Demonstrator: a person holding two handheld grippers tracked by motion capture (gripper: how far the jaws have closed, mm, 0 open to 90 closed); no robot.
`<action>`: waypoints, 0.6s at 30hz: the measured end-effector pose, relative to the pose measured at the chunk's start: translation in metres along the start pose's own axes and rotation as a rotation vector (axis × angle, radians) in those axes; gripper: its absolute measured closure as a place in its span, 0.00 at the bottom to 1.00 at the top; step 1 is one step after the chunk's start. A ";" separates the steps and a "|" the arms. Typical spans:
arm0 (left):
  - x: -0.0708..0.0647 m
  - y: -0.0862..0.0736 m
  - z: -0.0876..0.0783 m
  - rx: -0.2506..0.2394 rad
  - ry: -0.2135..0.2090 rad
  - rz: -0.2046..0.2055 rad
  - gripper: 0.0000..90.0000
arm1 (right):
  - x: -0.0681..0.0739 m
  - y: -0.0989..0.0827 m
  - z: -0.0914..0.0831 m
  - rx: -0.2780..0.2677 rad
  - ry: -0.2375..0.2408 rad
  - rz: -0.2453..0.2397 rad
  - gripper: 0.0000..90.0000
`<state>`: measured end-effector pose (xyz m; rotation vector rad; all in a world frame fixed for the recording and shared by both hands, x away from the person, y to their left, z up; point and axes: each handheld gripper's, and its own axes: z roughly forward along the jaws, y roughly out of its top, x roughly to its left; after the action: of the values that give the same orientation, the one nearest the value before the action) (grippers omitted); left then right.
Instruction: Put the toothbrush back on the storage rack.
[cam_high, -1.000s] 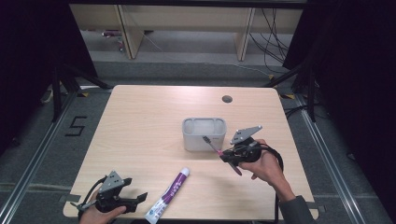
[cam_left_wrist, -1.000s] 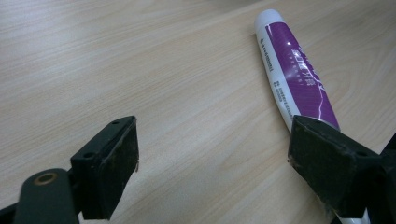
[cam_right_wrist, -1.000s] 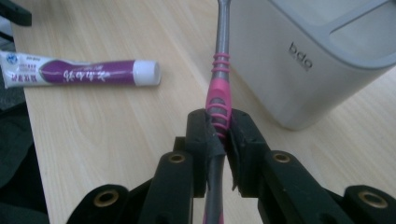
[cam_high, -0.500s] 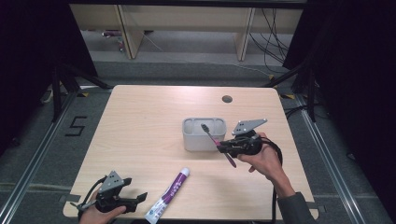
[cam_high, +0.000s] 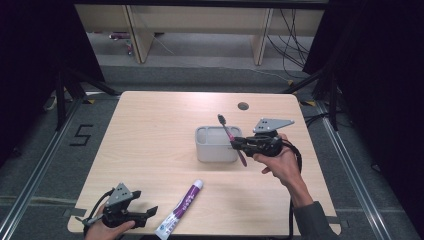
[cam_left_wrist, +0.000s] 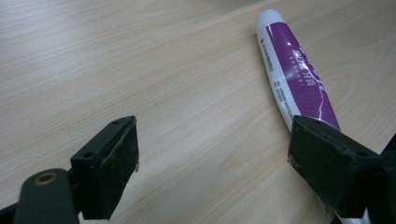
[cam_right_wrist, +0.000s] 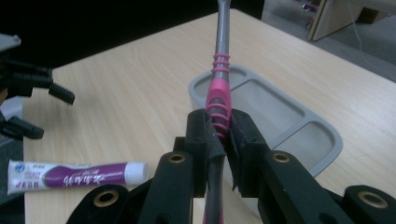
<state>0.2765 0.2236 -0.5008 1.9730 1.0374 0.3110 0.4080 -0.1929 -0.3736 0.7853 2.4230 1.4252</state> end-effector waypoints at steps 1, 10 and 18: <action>0.000 0.000 0.000 0.000 0.000 0.000 0.18 | 0.000 0.000 0.000 0.000 0.000 0.000 0.88; 0.000 0.000 0.001 -0.007 -0.002 -0.002 0.18 | -0.005 0.007 -0.004 -0.069 -0.005 0.031 0.88; -0.001 0.000 0.001 0.001 -0.003 -0.002 0.18 | -0.009 0.013 -0.004 -0.096 -0.031 0.035 0.88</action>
<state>0.2764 0.2227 -0.5014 1.9723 1.0377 0.3069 0.4176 -0.1957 -0.3608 0.8248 2.3091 1.5182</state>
